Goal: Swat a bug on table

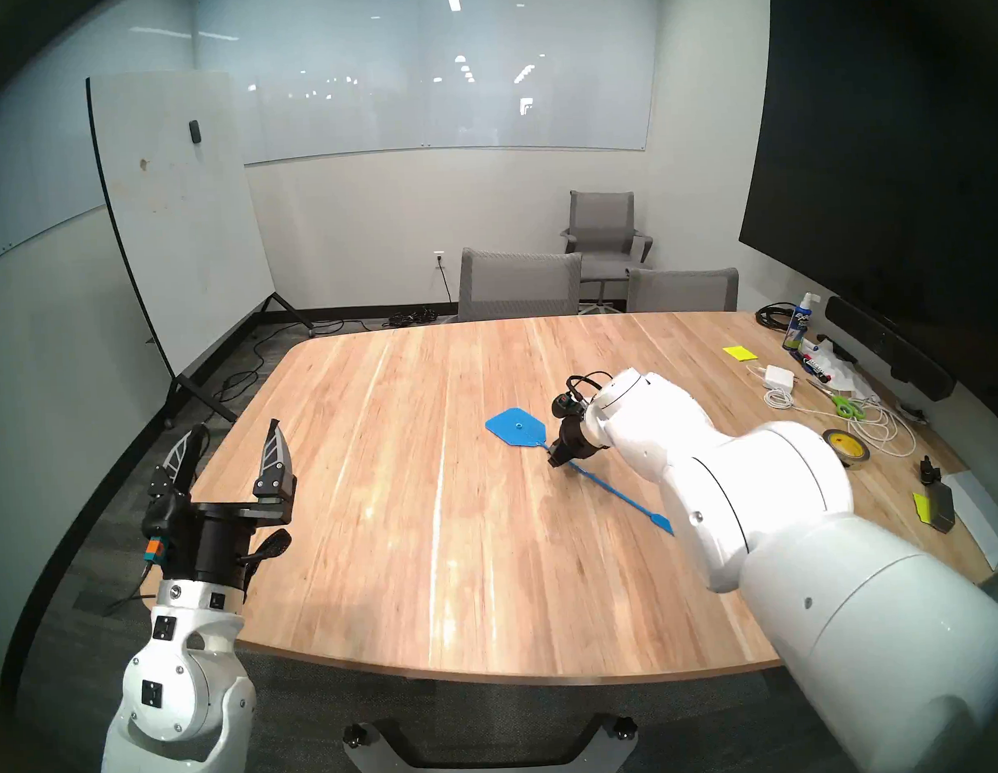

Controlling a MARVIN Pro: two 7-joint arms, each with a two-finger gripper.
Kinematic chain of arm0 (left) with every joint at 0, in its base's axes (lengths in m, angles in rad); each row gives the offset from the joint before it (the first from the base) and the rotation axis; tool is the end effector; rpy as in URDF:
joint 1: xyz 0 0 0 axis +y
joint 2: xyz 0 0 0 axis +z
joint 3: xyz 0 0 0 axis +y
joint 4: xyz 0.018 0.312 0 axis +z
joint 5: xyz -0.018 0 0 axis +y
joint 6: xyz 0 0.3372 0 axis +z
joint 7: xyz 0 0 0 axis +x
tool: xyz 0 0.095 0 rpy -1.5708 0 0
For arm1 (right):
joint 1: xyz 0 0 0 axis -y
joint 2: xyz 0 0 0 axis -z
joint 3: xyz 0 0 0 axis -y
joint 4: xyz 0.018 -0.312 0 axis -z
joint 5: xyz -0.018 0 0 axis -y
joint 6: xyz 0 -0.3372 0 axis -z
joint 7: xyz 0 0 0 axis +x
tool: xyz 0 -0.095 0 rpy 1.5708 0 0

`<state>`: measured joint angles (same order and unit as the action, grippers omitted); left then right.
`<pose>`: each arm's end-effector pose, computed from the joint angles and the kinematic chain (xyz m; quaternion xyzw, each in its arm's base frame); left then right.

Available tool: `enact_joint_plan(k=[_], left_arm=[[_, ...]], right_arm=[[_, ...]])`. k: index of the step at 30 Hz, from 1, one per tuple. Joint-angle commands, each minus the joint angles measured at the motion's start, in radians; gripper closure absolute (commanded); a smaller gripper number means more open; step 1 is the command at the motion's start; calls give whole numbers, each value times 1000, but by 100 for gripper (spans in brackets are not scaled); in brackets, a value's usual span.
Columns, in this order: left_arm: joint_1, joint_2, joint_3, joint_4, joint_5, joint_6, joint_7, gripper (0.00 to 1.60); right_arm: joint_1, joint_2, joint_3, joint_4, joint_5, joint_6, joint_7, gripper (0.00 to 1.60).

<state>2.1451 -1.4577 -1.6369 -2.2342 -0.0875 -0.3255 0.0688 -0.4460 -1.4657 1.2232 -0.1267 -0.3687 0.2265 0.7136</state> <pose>0.2708 0.0364 -0.2182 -0.5445 -0.0068 -0.8384 0.0248 0.6519 -0.0221 -0.3164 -0.8602 -0.3844 -0.3323 0.0438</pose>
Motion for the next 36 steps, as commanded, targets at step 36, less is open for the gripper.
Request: enact_joint_plan(k=[36], left_arm=[[-1, 1, 1, -22, 1, -4, -2, 0]], right_arm=[[12, 17, 33, 6, -19, -1, 47, 160]])
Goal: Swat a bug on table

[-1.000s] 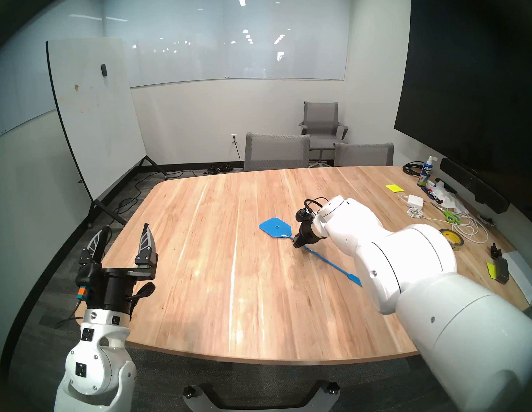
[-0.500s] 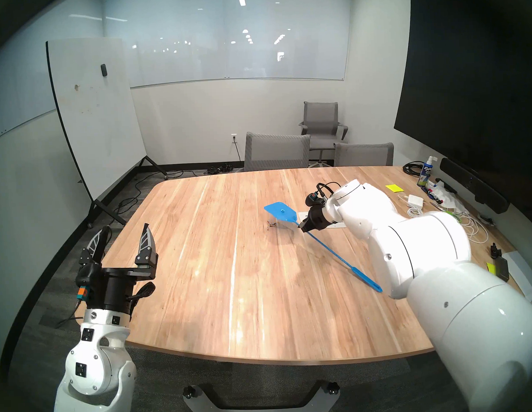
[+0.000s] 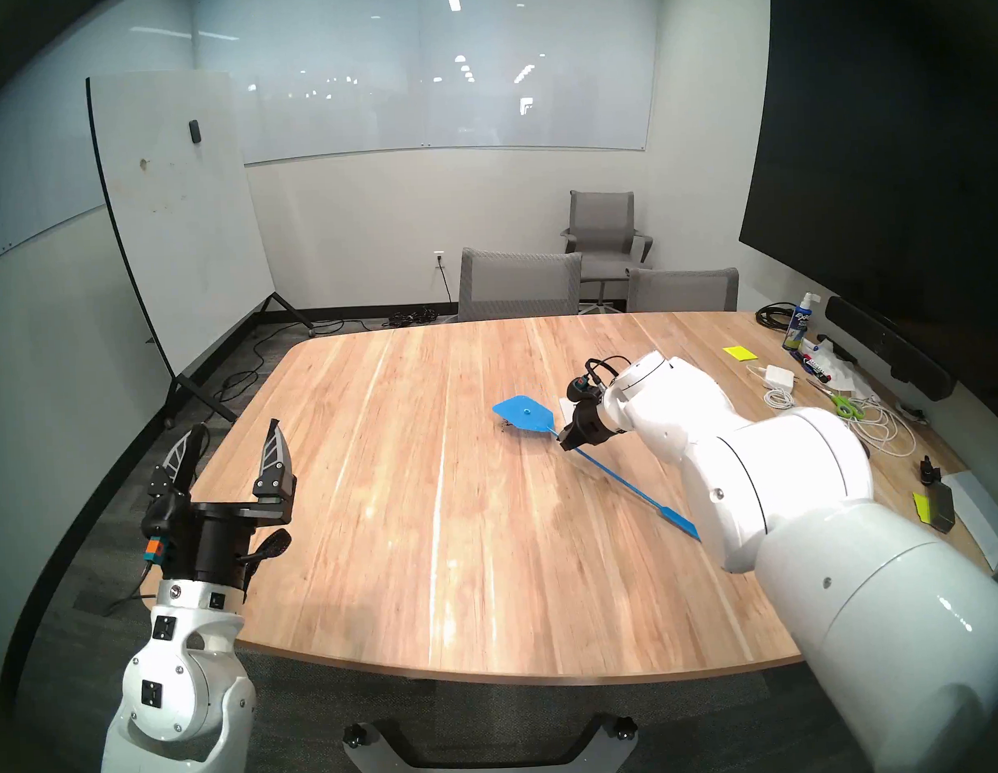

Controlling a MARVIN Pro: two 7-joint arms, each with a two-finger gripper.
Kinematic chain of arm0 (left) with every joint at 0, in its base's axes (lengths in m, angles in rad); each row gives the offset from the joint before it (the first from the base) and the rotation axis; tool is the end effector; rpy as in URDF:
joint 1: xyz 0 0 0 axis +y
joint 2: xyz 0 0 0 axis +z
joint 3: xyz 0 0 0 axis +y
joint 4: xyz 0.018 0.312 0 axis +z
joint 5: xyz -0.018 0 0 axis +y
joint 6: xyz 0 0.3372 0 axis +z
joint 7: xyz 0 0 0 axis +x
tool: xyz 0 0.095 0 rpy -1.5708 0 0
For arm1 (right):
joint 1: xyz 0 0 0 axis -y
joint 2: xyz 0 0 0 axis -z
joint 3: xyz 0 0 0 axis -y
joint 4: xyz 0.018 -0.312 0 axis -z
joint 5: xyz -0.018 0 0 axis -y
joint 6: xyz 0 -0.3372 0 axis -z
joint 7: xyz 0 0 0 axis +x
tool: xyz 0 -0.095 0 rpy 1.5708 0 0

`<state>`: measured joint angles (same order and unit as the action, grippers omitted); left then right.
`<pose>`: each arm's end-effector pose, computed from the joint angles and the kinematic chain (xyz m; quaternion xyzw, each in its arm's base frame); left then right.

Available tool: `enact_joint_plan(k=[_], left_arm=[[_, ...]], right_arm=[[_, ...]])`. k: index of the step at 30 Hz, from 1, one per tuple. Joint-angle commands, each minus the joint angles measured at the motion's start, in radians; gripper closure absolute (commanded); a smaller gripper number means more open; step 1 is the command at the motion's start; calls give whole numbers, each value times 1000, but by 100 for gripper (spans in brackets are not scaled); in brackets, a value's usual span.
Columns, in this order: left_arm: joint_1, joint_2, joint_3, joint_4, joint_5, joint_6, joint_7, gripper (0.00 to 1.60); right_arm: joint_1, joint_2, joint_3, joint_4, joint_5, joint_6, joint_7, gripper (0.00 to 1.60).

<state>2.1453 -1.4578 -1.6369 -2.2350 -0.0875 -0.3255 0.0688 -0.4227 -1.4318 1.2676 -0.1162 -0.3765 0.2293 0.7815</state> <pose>0.2708 0.0363 -0.2179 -0.5443 -0.0068 -0.8385 0.0248 0.6526 -0.0437 -0.3035 -0.8650 -0.3706 -0.3312 0.0690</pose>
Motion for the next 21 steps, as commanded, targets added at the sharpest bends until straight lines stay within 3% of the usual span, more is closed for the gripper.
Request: enact_joint_plan(k=[1, 14, 21], left_arm=[[-1, 1, 1, -21, 1, -4, -1, 0], [-1, 1, 1, -22, 1, -4, -2, 0], [0, 1, 1, -22, 1, -4, -2, 0]], right_arm=[[-17, -18, -15, -3, -16, -4, -24, 160], [-11, 8, -22, -10, -41, -28, -11, 160], [32, 56, -25, -20, -53, -46, 49, 160]])
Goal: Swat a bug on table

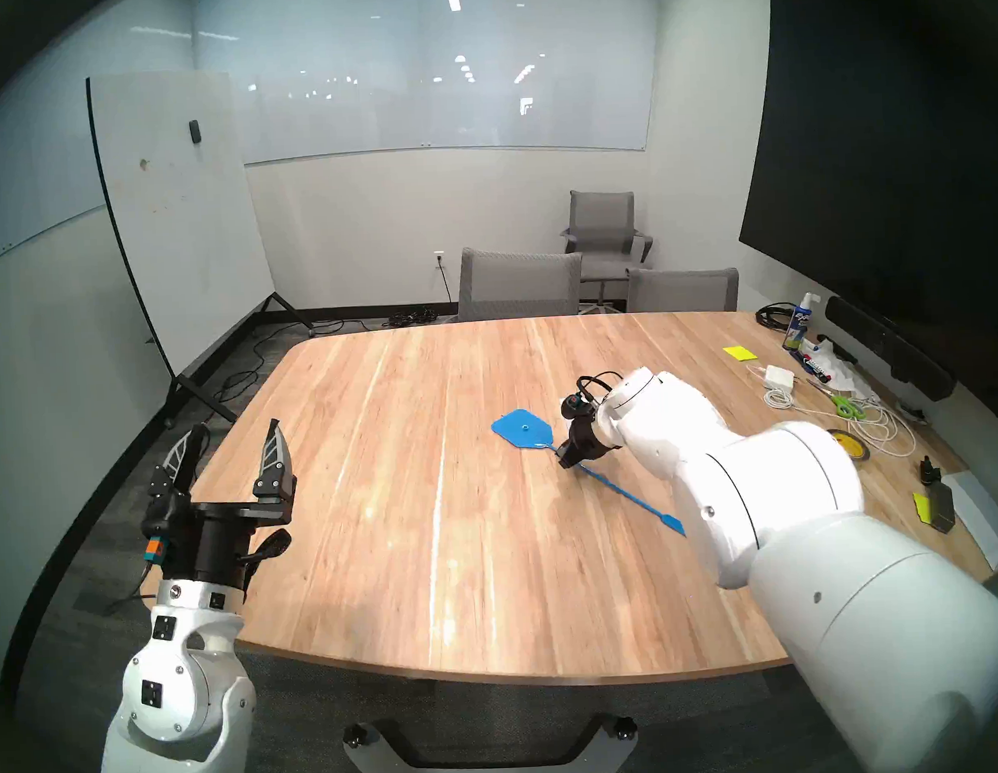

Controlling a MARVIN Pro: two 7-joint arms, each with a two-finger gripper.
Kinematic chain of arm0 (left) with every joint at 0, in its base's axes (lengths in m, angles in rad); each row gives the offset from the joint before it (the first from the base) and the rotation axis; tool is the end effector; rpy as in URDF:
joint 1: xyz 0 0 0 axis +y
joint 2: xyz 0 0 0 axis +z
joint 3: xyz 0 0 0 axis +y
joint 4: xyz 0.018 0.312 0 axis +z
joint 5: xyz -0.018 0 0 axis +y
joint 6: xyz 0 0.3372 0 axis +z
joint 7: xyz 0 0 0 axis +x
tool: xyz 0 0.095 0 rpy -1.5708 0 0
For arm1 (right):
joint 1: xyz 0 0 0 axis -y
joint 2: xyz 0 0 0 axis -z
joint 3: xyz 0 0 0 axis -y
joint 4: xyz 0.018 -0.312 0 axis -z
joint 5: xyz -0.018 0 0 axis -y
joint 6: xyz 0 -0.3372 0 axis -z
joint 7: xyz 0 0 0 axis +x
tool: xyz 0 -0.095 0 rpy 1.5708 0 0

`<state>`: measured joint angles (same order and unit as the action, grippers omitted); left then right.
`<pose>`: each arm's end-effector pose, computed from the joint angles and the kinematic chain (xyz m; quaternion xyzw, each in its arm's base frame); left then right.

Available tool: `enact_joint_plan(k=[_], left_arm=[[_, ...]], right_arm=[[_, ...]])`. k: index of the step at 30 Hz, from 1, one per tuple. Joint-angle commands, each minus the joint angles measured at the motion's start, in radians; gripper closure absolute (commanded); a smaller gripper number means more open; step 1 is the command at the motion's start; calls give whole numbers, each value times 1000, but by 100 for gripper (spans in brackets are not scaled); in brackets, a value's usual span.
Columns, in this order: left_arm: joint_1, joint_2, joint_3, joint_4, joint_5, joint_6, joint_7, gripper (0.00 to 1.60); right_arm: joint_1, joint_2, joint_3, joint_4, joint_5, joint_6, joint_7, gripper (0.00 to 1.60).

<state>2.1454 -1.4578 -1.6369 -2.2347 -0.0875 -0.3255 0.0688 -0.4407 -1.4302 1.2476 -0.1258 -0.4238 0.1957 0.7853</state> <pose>0.2708 0.0363 -0.2180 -0.5444 -0.0068 -0.8384 0.0248 0.6483 -0.0447 -0.3133 -0.8562 -0.4012 -0.3214 0.0513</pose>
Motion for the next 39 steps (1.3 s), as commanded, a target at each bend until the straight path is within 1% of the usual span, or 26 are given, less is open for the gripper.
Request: enact_joint_plan(k=[1, 9, 13, 15, 16, 18, 20, 21, 22, 23, 24, 27, 29, 30, 39], left_arm=[[0, 1, 1, -23, 1, -4, -2, 0], [0, 1, 1, -24, 1, -4, -2, 0], [0, 1, 1, -23, 1, -4, -2, 0], [0, 1, 1, -23, 1, -4, -2, 0], [0, 1, 1, -23, 1, -4, -2, 0], [0, 1, 1, -23, 1, -4, -2, 0], [0, 1, 1, -23, 1, -4, -2, 0], [0, 1, 1, -23, 1, -4, -2, 0], [0, 1, 1, -23, 1, -4, -2, 0], [0, 1, 1, -23, 1, -4, -2, 0], [0, 1, 1, -23, 1, -4, -2, 0], [-1, 1, 1, -22, 1, -4, -2, 0], [-1, 1, 1, -22, 1, -4, -2, 0], [-1, 1, 1, -22, 1, -4, -1, 0], [-2, 1, 1, -20, 1, -5, -1, 0]], right_arm=[[53, 62, -14, -15, -16, -23, 54, 160], [84, 109, -16, -28, -28, -95, 197, 160], [96, 125, -8, -34, -24, -134, 261, 160], [97, 133, -7, -39, -25, -155, 312, 160], [97, 135, -8, -38, -25, -166, 321, 160], [94, 138, -10, -40, -27, -187, 366, 160], [88, 137, -14, -39, -30, -205, 398, 160], [84, 138, -15, -42, -33, -215, 441, 160], [82, 134, -17, -34, -31, -223, 420, 160], [77, 135, -15, -38, -32, -229, 465, 160], [75, 132, -17, -35, -32, -237, 464, 160], [64, 128, -23, -34, -37, -260, 532, 160], [53, 123, -32, -30, -45, -268, 555, 160], [46, 121, -35, -29, -47, -273, 579, 160], [-5, 106, -52, -16, -50, -304, 668, 160]])
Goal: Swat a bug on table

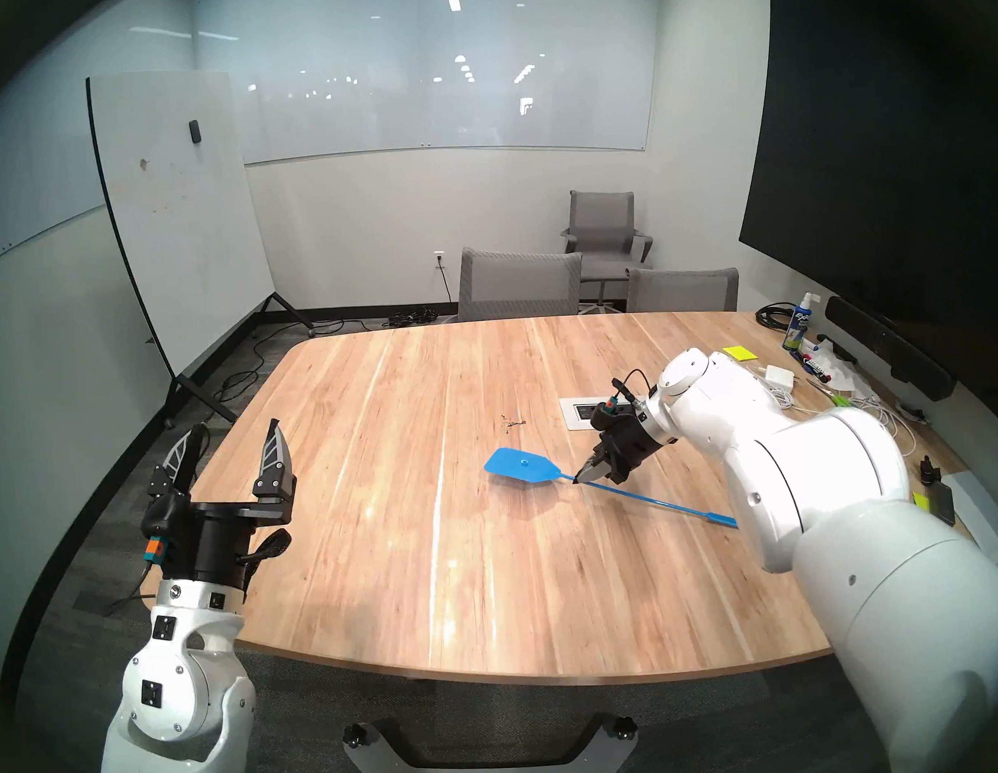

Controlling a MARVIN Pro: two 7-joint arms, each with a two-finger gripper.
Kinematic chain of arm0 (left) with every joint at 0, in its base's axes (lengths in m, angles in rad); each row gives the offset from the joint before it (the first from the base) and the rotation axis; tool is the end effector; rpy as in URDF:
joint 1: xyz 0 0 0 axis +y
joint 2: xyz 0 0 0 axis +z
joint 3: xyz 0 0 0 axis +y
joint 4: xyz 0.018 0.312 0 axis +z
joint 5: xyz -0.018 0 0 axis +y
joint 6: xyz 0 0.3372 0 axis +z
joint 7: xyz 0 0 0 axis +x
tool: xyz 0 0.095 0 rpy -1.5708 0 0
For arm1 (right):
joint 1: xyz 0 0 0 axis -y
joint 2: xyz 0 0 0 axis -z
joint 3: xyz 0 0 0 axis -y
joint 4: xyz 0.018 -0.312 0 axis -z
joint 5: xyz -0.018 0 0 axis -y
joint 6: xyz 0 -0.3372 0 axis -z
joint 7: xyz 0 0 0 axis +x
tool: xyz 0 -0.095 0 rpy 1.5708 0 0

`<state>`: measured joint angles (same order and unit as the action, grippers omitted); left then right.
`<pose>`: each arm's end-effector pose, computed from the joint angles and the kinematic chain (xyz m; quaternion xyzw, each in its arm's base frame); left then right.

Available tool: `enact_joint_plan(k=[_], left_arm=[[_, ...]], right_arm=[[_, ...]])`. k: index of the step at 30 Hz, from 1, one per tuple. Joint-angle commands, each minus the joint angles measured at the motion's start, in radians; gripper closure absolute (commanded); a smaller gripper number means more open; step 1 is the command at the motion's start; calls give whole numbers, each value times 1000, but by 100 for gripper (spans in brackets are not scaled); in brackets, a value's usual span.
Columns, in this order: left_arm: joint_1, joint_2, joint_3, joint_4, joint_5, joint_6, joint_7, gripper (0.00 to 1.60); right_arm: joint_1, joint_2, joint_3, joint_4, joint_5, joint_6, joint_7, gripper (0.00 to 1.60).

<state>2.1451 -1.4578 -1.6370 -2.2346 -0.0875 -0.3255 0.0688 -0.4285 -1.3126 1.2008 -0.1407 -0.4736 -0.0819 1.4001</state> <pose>0.2708 0.0364 -0.2180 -0.5443 -0.0068 -0.8385 0.0249 0.5990 -0.0925 -0.2982 -0.7592 -0.5694 -0.2163 0.2295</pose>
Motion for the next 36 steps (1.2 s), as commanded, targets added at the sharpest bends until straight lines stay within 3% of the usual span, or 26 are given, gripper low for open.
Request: enact_joint_plan(k=[1, 14, 15, 16, 19, 36], left_arm=[[-2, 1, 1, -20, 1, -5, -1, 0], [-4, 1, 1, -17, 1, -5, -1, 0], [-4, 1, 1, -17, 1, -5, -1, 0], [-4, 1, 1, -17, 1, -5, -1, 0], [-4, 1, 1, -17, 1, -5, -1, 0], [-6, 1, 1, -14, 1, -5, -1, 0]], right_arm=[[-21, -12, -6, -1, 0, -31, 62, 160], [-46, -10, -8, -11, 3, -67, 83, 160], [-46, -8, -8, -11, 4, -68, 83, 147], [-47, -5, -7, -12, 5, -69, 83, 121], [-46, 0, -5, -14, 6, -71, 83, 0], [0, 43, 25, -47, 37, -97, 83, 0]])
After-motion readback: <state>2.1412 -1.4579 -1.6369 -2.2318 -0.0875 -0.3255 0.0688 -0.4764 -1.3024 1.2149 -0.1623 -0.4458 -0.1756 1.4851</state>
